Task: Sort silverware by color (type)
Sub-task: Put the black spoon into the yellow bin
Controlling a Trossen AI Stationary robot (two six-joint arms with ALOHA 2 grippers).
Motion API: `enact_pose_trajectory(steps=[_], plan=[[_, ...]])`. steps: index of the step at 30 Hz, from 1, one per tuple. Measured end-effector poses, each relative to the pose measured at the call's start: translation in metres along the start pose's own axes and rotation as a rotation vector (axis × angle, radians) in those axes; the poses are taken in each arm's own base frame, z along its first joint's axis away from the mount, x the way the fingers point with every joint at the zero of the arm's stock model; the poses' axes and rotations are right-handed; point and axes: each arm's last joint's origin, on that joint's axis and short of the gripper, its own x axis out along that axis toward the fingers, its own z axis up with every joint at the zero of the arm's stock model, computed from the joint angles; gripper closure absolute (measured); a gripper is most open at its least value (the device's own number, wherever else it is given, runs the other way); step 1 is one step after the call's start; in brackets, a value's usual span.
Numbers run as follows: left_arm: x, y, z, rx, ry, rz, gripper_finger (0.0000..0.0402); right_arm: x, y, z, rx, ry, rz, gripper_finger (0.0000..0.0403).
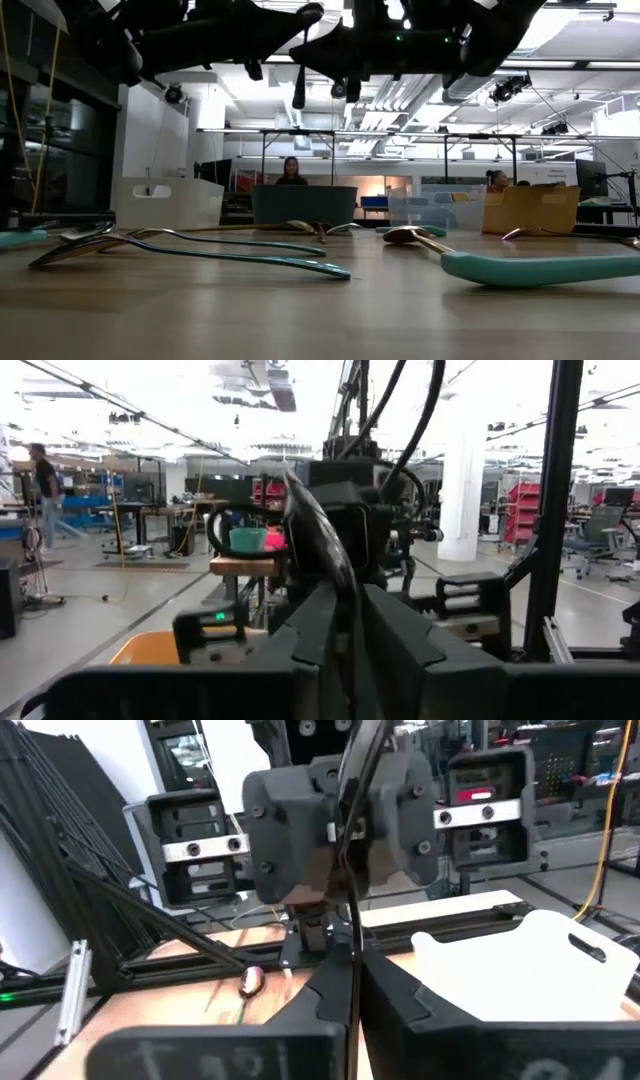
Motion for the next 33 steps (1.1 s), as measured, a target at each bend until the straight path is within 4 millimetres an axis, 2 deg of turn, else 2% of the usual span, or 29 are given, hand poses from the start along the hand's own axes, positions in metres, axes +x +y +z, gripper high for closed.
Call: enact_pose_trajectory(steps=[9, 14, 24, 29, 33], plan=[[-0.006, 0.008, 0.0, -0.017, 0.083, 0.04, 0.0297, -0.006, -0.011, 0.003, -0.001, 0.054, -0.006, 0.0399], [-0.023, 0.01, 0.007, -0.008, 0.071, 0.065, 0.0284, -0.012, -0.018, 0.005, -0.024, 0.118, -0.033, 0.04], [-0.083, 0.002, -0.001, -0.017, 0.069, 0.086, 0.0284, -0.046, -0.023, 0.022, -0.071, 0.343, -0.156, 0.0401], [-0.098, -0.003, 0.001, -0.008, 0.031, 0.08, 0.0284, -0.066, -0.02, 0.031, -0.108, 0.442, -0.245, 0.0402], [-0.1, -0.004, 0.004, 0.013, 0.019, 0.079, 0.0284, -0.082, -0.016, 0.039, -0.111, 0.49, -0.298, 0.0402]])
